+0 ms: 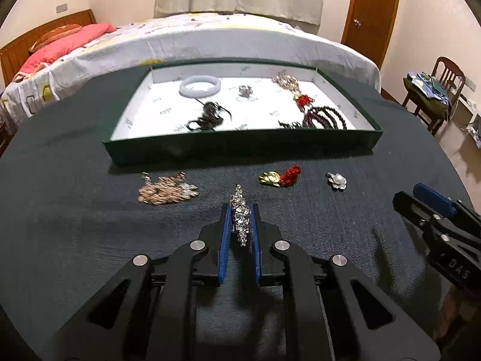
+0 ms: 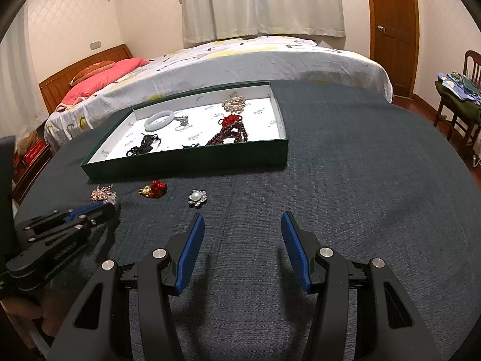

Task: Organize jewelry
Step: 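Grasp the rhinestone pendant with the left tool, then hold the rhinestone pendant with the left tool while the right tool grasps the pearl flower stud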

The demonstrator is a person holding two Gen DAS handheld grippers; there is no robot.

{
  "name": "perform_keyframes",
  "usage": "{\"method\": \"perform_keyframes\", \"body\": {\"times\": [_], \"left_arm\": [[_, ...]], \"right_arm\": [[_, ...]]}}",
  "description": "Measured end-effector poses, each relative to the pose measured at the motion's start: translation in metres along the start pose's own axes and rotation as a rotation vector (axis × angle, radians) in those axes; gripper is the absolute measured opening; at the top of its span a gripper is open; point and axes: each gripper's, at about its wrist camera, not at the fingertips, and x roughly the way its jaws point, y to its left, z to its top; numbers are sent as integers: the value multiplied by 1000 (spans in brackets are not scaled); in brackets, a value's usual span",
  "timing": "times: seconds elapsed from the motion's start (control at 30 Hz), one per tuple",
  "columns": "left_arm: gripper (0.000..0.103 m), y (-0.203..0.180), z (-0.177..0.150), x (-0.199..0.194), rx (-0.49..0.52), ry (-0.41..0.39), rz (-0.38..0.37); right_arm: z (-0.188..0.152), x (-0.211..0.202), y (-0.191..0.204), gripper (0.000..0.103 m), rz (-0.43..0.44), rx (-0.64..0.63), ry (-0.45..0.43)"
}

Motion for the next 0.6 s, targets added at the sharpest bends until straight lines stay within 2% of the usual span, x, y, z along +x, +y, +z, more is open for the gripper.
{"method": "perform_keyframes", "body": {"times": [0.3, 0.6], "left_arm": [[13, 41, 2, -17, -67, -20, 57], [13, 77, 2, -19, -129, -23, 103]], "right_arm": [[10, 18, 22, 52, 15, -41, 28], [24, 50, 45, 52, 21, -81, 91]]}}
